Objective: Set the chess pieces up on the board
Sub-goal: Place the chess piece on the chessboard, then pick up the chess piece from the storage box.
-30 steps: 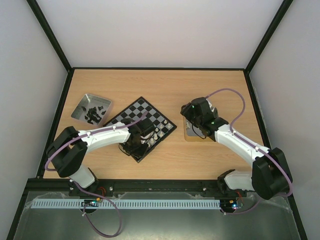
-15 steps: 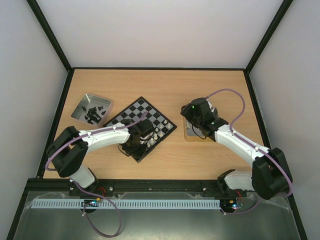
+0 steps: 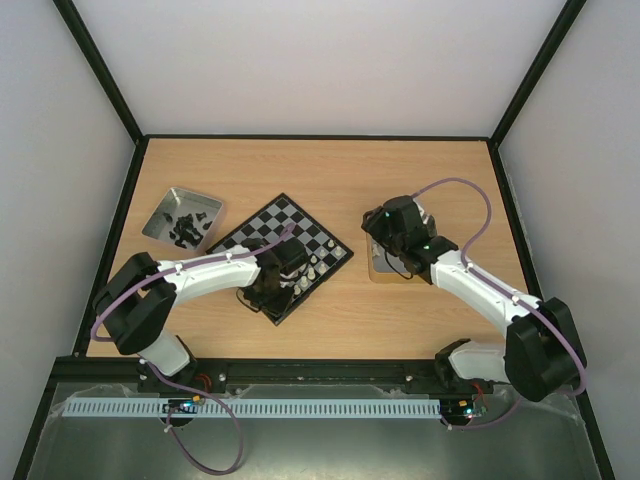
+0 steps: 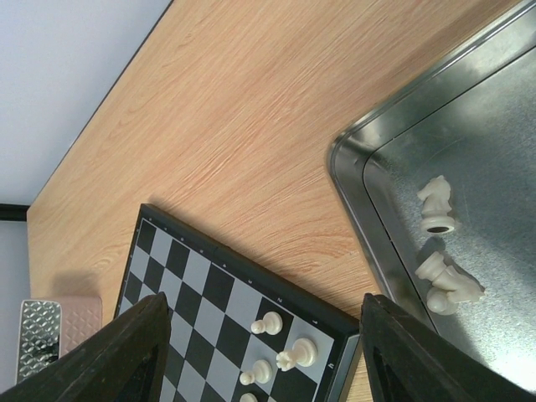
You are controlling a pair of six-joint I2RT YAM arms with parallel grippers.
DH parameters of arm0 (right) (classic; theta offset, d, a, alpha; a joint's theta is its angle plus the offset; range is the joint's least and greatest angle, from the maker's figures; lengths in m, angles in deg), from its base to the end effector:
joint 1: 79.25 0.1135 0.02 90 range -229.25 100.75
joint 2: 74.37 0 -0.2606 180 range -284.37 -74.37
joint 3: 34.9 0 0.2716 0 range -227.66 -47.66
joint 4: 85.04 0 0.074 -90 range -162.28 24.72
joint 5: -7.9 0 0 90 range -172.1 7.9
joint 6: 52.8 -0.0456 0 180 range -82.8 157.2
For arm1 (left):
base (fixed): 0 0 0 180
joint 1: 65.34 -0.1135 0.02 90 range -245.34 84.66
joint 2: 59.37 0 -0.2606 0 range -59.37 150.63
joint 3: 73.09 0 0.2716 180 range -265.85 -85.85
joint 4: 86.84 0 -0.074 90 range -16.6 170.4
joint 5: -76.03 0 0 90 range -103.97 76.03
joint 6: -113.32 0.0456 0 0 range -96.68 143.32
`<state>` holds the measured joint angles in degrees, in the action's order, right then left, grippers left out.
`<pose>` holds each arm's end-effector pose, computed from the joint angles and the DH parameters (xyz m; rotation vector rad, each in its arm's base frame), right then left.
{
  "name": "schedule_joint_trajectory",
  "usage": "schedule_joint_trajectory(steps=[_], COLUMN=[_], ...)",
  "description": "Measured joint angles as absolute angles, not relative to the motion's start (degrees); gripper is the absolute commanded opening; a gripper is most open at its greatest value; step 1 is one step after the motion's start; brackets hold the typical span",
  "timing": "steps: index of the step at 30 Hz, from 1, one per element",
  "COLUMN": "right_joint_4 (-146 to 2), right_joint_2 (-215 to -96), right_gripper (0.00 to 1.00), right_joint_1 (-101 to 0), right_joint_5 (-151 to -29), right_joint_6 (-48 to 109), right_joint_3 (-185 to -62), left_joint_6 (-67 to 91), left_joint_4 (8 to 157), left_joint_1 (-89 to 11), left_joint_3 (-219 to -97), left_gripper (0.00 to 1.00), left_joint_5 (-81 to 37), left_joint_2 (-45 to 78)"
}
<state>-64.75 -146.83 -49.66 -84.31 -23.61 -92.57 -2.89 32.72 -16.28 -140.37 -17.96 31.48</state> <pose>0.2617 0.1506 0.2239 0.6071 2.2601 0.8947 0.1845 -0.2176 0.1466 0.6188 3.0334 -0.1843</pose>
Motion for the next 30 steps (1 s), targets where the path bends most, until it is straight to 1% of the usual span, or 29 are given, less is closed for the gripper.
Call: schedule_joint_trajectory(steps=[4, 8, 14, 18, 25, 30], right_joint_4=[-64.4, -63.1, -60.1, -58.7, -57.2, -57.0], right_joint_2=[-146.3, -146.2, -146.3, -148.8, -159.6, -163.8], right_gripper=[0.61, 0.59, 0.51, 0.44, 0.4, 0.39], right_joint_1=[-49.7, -49.9, -52.5, -55.0, -56.4, -56.4], right_joint_5=[-84.1, -83.5, -83.4, -84.3, -86.7, -87.2], right_joint_6=[-23.2, -21.9, -18.1, -14.5, -9.9, -7.9], right_joint_3=[-92.5, -92.5, -92.5, -92.5, -95.5, -97.3], left_joint_6=[-2.8, -2.6, -2.5, -3.0, -6.5, -9.0], left_joint_4=[32.8, 33.2, 35.7, 39.6, 48.3, 54.4], left_joint_1=[-16.3, -16.8, -19.9, -22.5, -23.5, -23.6], left_joint_3=[-140.4, -140.4, -140.5, -141.0, -141.1, -139.9], left_gripper=[0.41, 0.46, 0.47, 0.48, 0.5, 0.51], left_joint_5=[-18.1, -18.6, -19.0, -18.5, -17.8, -18.2], left_joint_2=[31.3, 29.1, 22.4, 16.6, 9.8, 6.5])
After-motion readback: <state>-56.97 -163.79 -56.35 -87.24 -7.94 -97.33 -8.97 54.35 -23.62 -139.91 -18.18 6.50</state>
